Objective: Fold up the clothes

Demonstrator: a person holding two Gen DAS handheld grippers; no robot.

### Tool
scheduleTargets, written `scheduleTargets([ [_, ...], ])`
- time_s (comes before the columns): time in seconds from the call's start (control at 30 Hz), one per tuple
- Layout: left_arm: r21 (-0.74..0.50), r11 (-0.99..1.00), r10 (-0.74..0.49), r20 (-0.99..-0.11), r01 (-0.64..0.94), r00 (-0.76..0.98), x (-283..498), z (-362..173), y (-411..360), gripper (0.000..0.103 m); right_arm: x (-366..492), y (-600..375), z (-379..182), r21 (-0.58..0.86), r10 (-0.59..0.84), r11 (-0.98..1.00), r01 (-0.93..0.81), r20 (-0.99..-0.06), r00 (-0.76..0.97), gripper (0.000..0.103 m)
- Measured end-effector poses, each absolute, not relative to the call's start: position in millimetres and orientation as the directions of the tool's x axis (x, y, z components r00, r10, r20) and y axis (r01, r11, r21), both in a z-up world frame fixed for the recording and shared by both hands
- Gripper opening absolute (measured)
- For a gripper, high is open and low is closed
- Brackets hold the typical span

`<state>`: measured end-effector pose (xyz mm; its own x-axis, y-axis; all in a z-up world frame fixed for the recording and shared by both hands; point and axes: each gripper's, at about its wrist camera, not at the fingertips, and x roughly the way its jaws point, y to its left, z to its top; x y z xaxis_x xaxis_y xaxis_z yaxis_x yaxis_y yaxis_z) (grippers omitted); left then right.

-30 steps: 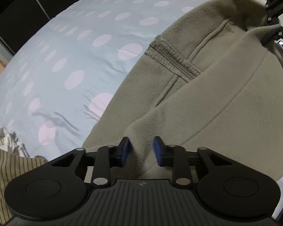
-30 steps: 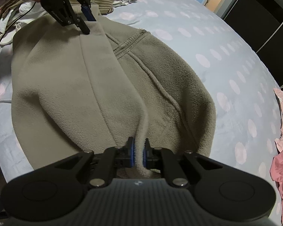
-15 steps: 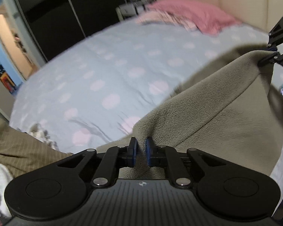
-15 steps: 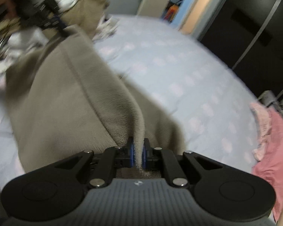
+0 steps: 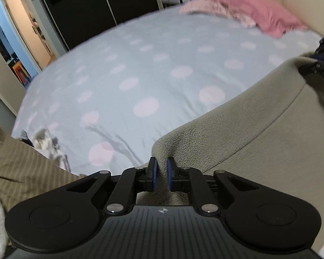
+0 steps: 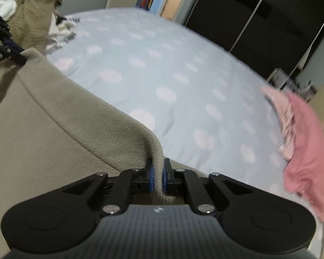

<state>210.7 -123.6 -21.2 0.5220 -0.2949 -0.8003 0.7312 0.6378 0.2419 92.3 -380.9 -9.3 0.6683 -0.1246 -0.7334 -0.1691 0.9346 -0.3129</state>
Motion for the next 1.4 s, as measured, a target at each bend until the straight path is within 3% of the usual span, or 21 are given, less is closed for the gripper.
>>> scheduleTargets([
  [0.33, 0.261, 0.618, -0.182, -0.87, 0.741, 0.458, 229.2, -100.7, -145.6, 0.006, 144.0, -382.7, -91.6, -0.252, -0.141, 0.954, -0.16, -0.853, 0.503, 0.012],
  [0.6, 0.245, 0.645, -0.177, -0.873, 0.723, 0.454, 236.4, -103.6, -144.7, 0.004, 157.6, -385.2, -97.9, -0.208, -0.136, 0.973, -0.1, -0.868, 0.477, 0.013],
  [0.73, 0.244, 0.651, -0.209, -0.853, 0.719, 0.479, 233.0, -85.9, -138.3, 0.006, 146.1, -400.8, -75.1, -0.144, -0.116, 0.99, -0.012, -0.847, 0.519, 0.027],
  [0.97, 0.149, 0.732, -0.314, -0.792, 0.665, 0.523, 229.3, -26.9, -98.1, 0.025, 110.7, -448.5, -22.3, 0.118, -0.012, 0.98, 0.161, -0.771, 0.637, 0.048],
  [1.1, 0.124, 0.765, -0.331, -0.767, 0.632, 0.55, 223.6, -8.0, -69.7, 0.043, 86.4, -472.2, -4.6, 0.188, -0.031, 0.951, 0.245, -0.729, 0.683, 0.049],
  [1.23, 0.073, 0.812, -0.312, -0.783, 0.579, 0.538, 226.8, -10.1, -40.7, 0.043, 64.6, -493.3, -1.6, 0.237, -0.043, 0.921, 0.31, -0.729, 0.683, 0.052],
  [1.4, -0.078, 0.867, -0.33, -0.83, 0.492, 0.45, 238.6, -37.8, -8.2, 0.047, 56.2, -507.1, -24.8, 0.269, 0.001, 0.904, 0.332, -0.779, 0.627, 0.054],
])
